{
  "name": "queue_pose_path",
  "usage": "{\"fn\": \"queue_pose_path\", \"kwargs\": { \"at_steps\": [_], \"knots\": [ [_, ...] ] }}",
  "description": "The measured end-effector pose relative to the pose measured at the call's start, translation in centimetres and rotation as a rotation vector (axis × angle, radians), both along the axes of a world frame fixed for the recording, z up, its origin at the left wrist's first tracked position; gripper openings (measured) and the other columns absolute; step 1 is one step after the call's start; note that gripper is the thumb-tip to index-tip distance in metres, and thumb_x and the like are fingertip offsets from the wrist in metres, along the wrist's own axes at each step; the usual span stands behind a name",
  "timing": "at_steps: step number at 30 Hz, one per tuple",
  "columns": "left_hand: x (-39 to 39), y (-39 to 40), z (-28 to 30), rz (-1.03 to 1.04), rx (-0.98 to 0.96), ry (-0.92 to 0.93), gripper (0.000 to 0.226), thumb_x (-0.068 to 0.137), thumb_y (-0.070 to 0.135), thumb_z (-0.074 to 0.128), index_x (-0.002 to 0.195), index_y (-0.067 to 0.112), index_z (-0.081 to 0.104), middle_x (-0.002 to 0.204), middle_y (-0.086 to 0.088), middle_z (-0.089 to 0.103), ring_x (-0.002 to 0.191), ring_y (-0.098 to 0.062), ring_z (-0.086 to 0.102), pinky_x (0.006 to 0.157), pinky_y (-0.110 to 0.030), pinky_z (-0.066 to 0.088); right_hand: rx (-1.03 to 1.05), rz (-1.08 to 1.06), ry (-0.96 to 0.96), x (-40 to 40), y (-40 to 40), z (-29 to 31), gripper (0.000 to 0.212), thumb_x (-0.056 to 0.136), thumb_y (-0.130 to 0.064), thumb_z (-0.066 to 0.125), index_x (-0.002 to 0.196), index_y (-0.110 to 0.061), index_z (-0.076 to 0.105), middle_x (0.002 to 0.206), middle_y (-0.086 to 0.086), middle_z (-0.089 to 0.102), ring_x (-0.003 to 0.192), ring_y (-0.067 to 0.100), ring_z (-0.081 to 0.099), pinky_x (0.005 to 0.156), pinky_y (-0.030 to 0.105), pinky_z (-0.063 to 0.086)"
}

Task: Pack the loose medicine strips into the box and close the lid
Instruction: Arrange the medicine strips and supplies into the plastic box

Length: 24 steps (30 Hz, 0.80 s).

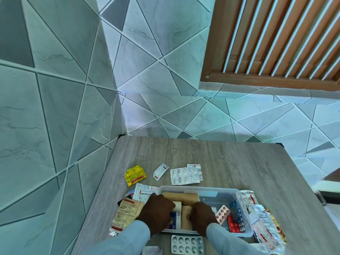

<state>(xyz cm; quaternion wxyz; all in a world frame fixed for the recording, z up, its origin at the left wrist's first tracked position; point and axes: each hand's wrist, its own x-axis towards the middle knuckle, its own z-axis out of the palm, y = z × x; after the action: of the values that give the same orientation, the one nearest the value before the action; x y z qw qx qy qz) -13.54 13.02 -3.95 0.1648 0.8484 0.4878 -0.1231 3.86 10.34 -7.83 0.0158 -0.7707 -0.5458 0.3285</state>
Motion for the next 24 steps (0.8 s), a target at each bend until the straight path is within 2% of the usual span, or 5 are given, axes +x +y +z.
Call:
{"fn": "queue_pose_path", "kwargs": {
  "at_steps": [6, 14, 20, 22, 24],
  "knots": [
    [-4.2, -0.6, 0.3, 0.413, 0.072, -0.617, 0.028, 0.088, 0.031, 0.058, 0.116, 0.030, 0.061, 0.117, 0.006, 0.061, 0.109, -0.012, 0.053, 0.096, -0.027, 0.040, 0.230, -0.108, 0.086, 0.3, -1.2, 1.1, 0.020, 0.085, -0.020, 0.056, 0.066, -0.027, 0.051, 0.082, 0.000, 0.065, 0.089, 0.024, 0.063, 0.080, 0.031, 0.048],
    [-9.1, -2.0, -1.2, 0.673, 0.058, -0.575, 0.011, 0.087, 0.031, 0.061, 0.094, 0.023, 0.065, 0.087, 0.002, 0.068, 0.076, -0.013, 0.061, 0.070, -0.030, 0.051, 0.528, 0.175, 0.167, -4.7, -4.6, 3.5, 0.003, 0.083, -0.033, 0.056, 0.083, -0.030, 0.056, 0.073, -0.015, 0.057, 0.070, 0.006, 0.054, 0.066, 0.027, 0.046],
    [-10.4, -5.5, -2.4, 0.713, 0.099, -0.551, 0.016, 0.089, 0.032, 0.058, 0.101, 0.022, 0.063, 0.097, 0.001, 0.069, 0.082, -0.015, 0.063, 0.071, -0.031, 0.055, 0.023, 0.776, -0.013, -9.5, -7.6, 1.9, 0.068, 0.076, -0.045, 0.067, 0.133, -0.029, 0.033, 0.137, 0.008, 0.042, 0.121, 0.033, 0.045, 0.097, 0.045, 0.043],
    [-10.7, -6.5, -2.6, 0.740, 0.115, -0.550, 0.018, 0.089, 0.032, 0.057, 0.104, 0.022, 0.062, 0.101, 0.001, 0.067, 0.085, -0.015, 0.062, 0.072, -0.027, 0.052, -0.054, 0.917, -0.102, -10.2, -8.3, 0.7, 0.085, 0.073, -0.044, 0.072, 0.140, -0.027, 0.022, 0.147, 0.014, 0.029, 0.125, 0.041, 0.038, 0.096, 0.055, 0.042],
    [-10.8, -7.7, -2.7, 0.771, 0.135, -0.536, 0.020, 0.090, 0.032, 0.056, 0.107, 0.023, 0.061, 0.106, 0.002, 0.066, 0.089, -0.014, 0.061, 0.072, -0.022, 0.047, 0.027, 1.019, -0.222, -10.1, -8.8, -0.4, 0.086, 0.062, -0.059, 0.073, 0.133, -0.025, 0.038, 0.137, 0.016, 0.045, 0.111, 0.041, 0.053, 0.080, 0.055, 0.051]
  ]
}}
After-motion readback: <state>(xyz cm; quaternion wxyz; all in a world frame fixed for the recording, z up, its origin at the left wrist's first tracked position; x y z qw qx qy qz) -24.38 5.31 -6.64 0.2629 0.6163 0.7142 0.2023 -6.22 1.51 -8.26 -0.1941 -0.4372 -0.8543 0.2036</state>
